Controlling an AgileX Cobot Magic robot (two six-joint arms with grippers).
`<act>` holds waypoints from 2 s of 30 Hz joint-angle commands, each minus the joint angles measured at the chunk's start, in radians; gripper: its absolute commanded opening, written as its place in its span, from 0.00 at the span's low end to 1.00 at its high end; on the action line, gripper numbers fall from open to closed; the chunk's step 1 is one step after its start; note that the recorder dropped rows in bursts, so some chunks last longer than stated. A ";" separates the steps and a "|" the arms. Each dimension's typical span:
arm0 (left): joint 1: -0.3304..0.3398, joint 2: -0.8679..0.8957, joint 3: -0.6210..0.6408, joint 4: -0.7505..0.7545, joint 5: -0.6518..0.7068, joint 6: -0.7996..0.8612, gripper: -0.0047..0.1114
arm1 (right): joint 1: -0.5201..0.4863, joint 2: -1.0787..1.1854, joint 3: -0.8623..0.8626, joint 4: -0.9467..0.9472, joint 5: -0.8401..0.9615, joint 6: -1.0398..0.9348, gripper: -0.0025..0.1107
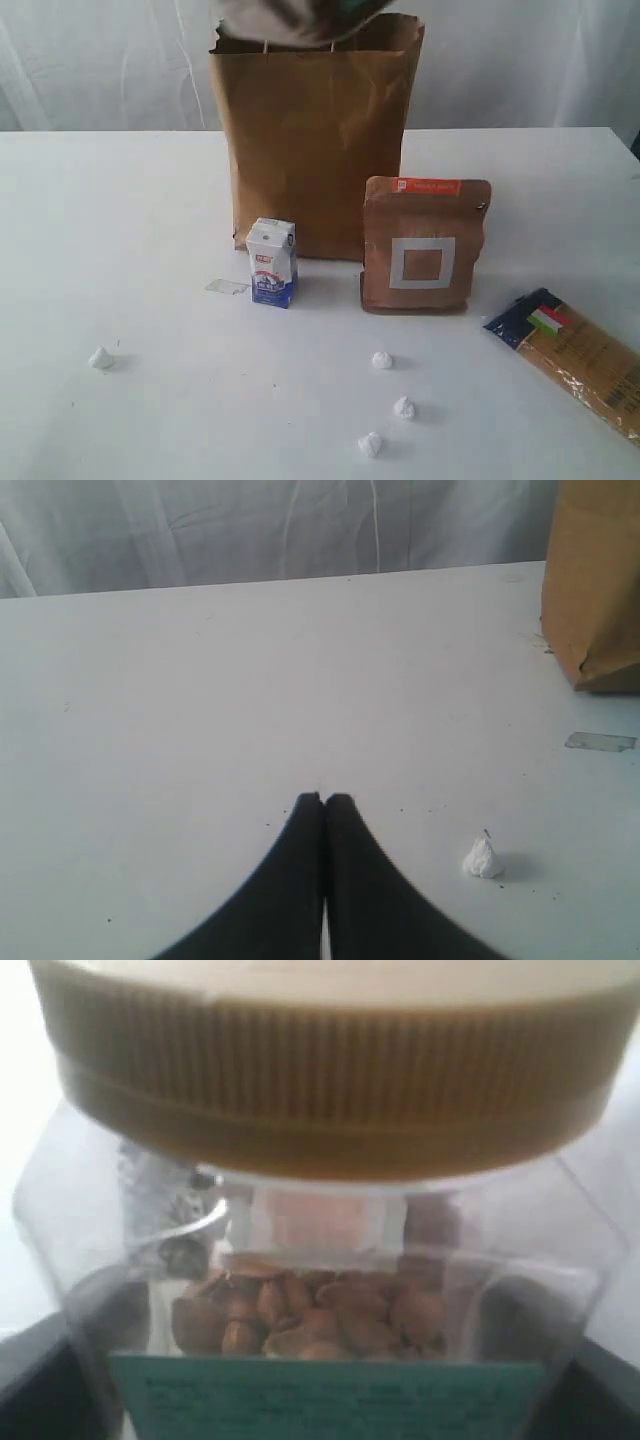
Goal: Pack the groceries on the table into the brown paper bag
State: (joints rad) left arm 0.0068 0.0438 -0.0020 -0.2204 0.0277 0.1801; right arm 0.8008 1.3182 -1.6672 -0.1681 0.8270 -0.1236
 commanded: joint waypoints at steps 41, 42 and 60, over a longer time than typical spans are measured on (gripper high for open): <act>-0.090 -0.044 0.002 -0.006 -0.004 0.003 0.04 | -0.399 0.346 -0.019 -0.279 -0.718 0.167 0.06; -0.090 -0.044 0.002 -0.006 -0.004 0.003 0.04 | -0.406 0.355 -0.019 -0.279 -0.734 0.189 0.06; -0.090 -0.044 0.002 -0.006 -0.004 0.003 0.04 | -0.401 0.396 -0.019 -0.035 -0.513 0.363 0.06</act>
State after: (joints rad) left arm -0.0768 0.0050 -0.0020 -0.2204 0.0277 0.1801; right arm 0.3989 1.7340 -1.6815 -0.2478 0.3136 0.2426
